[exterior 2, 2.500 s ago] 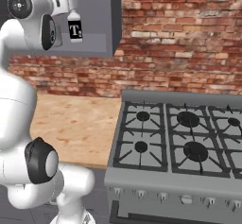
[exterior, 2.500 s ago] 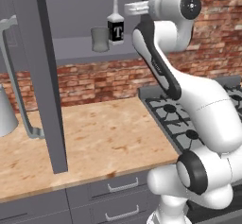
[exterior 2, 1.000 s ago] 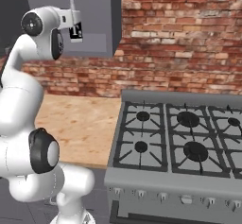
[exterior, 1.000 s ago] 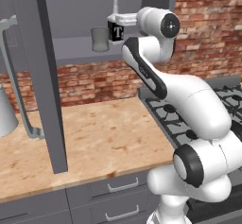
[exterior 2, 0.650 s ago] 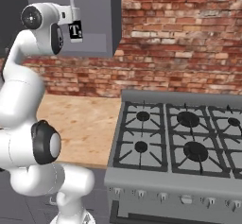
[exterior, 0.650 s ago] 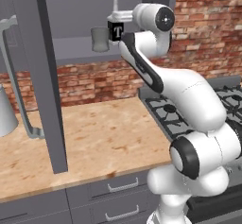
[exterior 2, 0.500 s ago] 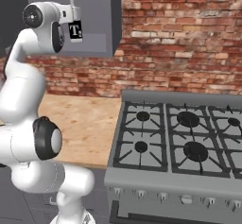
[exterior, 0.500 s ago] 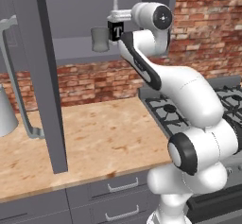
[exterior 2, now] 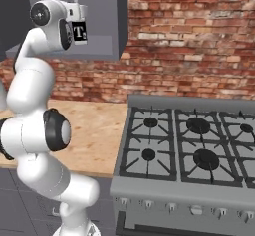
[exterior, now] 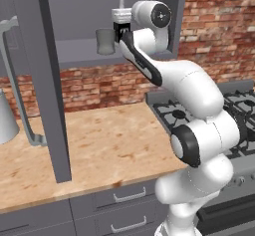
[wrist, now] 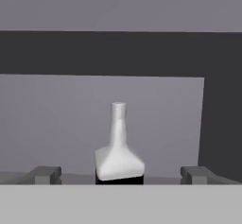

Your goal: There is a bowl on the dining counter. Grab a lemon wedge from the fridge and place it in the bowl. Then get the liquor bottle and glass cup from the cabinet and place them next to the bowl.

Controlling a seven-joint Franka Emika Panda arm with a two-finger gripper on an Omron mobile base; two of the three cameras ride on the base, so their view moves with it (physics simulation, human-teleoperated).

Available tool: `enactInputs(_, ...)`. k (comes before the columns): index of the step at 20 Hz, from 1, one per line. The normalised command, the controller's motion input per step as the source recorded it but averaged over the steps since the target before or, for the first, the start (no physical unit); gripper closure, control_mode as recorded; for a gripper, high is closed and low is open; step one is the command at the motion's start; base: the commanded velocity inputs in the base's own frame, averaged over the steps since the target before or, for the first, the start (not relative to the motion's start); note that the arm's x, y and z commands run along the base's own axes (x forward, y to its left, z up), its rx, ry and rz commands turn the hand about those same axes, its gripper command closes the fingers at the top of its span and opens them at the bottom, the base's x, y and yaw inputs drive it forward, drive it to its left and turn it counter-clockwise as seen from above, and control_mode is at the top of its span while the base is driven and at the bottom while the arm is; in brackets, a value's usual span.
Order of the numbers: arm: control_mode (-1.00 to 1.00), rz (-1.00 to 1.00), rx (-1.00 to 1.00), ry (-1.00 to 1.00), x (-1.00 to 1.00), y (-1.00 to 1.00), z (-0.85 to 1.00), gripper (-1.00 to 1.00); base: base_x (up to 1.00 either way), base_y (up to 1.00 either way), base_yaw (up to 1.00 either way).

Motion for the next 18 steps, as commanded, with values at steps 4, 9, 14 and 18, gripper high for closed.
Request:
enactInputs(4,-1.0,-0.01,0.0,0.0,0.35,0.13,0.0,-1.0,0.0,0.0,0.0)
enactInputs(9,-1.0,0.0,0.0,0.0,0.33,0.1,0.0,-1.0,0.0,0.0,0.0)
enactInputs(14,-1.0,0.0,-0.03,-0.06,0.31,0.01,-0.04,-1.0,0.0,0.0,0.0)
enactInputs(18,-1.0,0.0,-0.02,-0.06,0.15,0.0,-0.02,-1.0,0.0,0.0,0.0)
